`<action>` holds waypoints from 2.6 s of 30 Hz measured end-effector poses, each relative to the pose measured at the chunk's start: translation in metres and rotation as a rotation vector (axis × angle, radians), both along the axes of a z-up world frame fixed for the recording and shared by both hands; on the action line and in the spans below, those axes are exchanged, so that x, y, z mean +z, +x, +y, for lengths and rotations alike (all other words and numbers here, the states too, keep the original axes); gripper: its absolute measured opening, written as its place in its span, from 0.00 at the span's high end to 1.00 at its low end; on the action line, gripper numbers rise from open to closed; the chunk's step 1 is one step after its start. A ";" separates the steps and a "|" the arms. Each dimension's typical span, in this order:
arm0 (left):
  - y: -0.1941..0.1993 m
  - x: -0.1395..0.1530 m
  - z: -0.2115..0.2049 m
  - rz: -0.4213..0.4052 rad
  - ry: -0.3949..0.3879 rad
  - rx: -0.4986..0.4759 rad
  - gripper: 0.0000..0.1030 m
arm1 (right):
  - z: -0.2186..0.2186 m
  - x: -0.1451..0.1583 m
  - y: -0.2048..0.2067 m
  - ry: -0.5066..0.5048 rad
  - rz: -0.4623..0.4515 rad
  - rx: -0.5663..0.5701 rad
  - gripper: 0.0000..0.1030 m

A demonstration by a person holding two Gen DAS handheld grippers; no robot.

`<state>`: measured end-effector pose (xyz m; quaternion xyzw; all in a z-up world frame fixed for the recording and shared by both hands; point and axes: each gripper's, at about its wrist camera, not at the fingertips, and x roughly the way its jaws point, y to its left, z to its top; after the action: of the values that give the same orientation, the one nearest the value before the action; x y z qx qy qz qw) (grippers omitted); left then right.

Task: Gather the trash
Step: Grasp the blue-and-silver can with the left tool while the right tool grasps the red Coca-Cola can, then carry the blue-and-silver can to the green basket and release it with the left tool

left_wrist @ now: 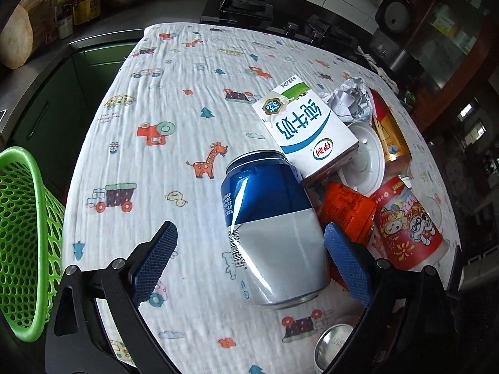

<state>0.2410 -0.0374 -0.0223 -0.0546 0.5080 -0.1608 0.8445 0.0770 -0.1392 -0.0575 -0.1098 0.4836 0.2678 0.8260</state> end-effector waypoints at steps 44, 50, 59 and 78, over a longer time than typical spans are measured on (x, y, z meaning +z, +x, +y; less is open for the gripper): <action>-0.030 0.016 0.245 -0.077 0.112 0.336 0.30 | 0.083 0.028 0.032 0.117 0.002 0.084 0.33; -0.017 -0.011 0.283 -0.028 0.120 0.394 0.30 | 0.107 0.029 0.051 0.127 0.015 0.110 0.33; -0.005 -0.045 0.306 0.032 0.147 0.424 0.30 | 0.126 0.025 0.073 0.136 0.041 0.118 0.33; -0.033 -0.032 0.324 -0.026 0.128 0.466 0.24 | 0.162 0.043 0.083 0.168 0.007 0.177 0.33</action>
<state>0.2077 0.2869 -0.0540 -0.1148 0.4799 0.0700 0.8669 0.1599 0.0232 -0.0144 -0.0814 0.4507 0.3798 0.8037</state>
